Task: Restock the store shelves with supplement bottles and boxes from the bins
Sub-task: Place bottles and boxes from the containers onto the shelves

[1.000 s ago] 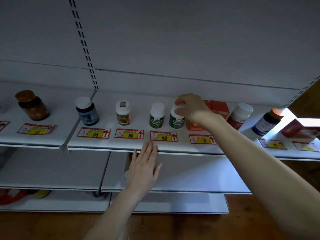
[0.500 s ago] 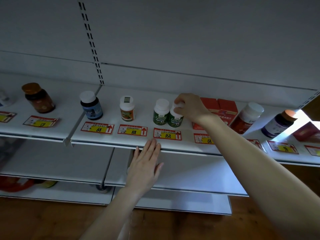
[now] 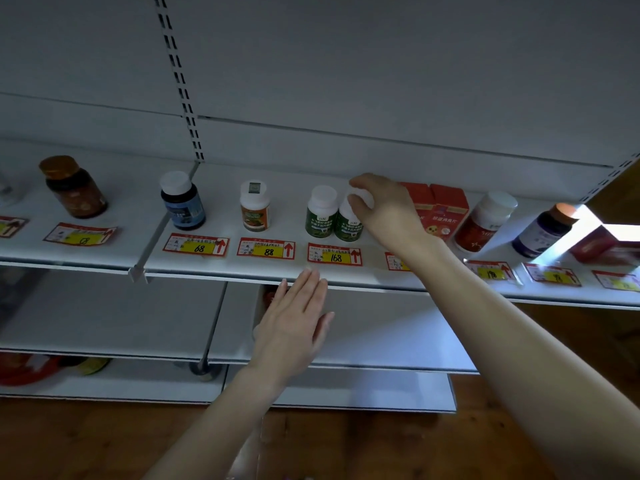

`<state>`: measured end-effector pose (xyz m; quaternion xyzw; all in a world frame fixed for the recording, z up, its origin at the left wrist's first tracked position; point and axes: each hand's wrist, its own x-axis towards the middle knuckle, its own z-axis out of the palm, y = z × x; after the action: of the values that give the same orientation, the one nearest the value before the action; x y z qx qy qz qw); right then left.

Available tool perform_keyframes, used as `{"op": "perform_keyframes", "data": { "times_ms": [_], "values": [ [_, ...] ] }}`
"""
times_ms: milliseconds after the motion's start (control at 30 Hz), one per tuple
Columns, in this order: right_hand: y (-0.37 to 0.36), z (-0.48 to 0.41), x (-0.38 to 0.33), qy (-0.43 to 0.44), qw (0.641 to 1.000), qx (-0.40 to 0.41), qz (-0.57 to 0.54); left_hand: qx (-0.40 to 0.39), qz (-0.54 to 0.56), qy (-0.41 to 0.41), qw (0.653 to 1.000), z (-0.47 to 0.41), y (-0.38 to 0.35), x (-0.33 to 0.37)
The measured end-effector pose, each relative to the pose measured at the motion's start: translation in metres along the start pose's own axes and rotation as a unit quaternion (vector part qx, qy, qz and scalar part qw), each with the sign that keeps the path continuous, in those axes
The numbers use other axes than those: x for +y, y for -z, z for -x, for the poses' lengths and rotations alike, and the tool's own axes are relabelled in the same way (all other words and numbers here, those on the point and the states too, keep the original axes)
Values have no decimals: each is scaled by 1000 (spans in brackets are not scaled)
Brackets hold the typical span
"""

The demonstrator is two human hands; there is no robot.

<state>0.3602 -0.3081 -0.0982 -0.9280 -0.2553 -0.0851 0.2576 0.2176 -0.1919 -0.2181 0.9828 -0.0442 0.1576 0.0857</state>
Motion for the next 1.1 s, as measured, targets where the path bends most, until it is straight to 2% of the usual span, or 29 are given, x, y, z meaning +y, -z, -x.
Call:
{"op": "perform_keyframes", "data": {
  "times_ms": [167,300,500,833,1100],
  "values": [
    [-10,31,-26,-4,1000,18,14,10,28,-55,998,30,12,-21],
    [-34,81,-54,-35,999,24,-20,-19,42,-83,996,69,7,-54],
    [-88,139,-67,-91,994,-55,-32,-105,59,-66,991,115,-19,-94],
    [-203,155,-5,-185,966,-169,-57,-198,36,-9,979,131,-118,-145],
    [-286,154,49,-212,958,-185,-62,-184,93,42,978,77,-200,-167]
  ]
}}
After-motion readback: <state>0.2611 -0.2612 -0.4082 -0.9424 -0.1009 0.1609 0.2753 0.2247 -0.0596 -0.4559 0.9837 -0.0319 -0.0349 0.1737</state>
